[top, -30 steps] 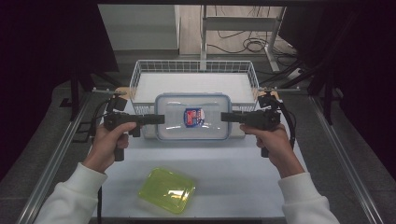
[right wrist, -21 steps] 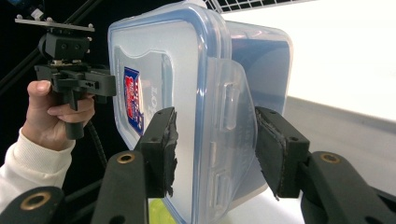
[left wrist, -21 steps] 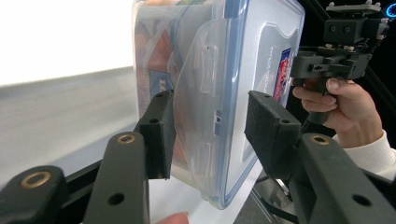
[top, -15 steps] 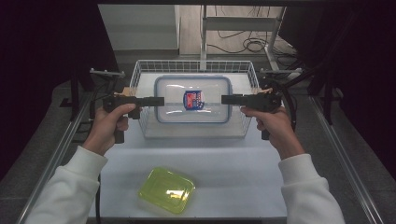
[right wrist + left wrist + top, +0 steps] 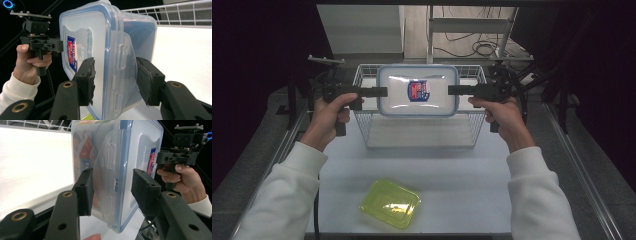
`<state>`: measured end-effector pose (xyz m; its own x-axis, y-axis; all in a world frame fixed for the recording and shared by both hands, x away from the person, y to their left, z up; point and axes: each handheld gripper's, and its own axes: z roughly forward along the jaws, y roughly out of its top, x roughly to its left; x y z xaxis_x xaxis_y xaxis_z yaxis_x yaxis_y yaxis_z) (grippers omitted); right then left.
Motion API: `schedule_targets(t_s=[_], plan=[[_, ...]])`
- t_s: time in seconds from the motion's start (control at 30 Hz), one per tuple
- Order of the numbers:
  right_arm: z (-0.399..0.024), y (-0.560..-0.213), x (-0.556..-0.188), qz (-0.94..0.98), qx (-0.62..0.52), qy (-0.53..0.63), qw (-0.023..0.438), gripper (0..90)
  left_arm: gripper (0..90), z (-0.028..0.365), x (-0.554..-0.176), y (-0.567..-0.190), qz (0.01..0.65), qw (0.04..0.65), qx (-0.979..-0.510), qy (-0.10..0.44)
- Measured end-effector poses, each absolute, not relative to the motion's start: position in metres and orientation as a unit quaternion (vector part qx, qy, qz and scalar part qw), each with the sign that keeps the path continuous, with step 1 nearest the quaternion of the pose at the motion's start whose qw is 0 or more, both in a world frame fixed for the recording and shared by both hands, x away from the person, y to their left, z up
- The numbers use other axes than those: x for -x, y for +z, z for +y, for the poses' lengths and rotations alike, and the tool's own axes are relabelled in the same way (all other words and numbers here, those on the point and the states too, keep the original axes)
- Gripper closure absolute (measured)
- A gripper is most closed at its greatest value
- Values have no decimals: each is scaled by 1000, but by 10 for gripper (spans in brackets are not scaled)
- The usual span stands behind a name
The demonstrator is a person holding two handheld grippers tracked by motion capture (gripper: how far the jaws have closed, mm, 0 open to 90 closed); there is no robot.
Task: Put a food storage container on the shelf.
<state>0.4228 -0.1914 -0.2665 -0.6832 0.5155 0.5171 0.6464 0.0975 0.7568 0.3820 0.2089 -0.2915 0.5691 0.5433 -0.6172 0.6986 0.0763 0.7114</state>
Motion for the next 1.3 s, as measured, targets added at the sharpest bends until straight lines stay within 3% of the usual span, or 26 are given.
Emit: schedule_targets(t_s=[0.23, 0.57, 1.3], plan=[[-189, -263, -447, -741, 398, -536, 64, 509, 533, 211, -407, -294, 472, 572, -666, -78], [-188, -292, -482, -735, 420, -525, 84, 503, 528, 208, -438, -319, 499, 552, -661, -92], [-186, -307, -508, -668, 516, -522, 128, 475, 513, 213, -469, -330, 548, 550, -610, -161]])
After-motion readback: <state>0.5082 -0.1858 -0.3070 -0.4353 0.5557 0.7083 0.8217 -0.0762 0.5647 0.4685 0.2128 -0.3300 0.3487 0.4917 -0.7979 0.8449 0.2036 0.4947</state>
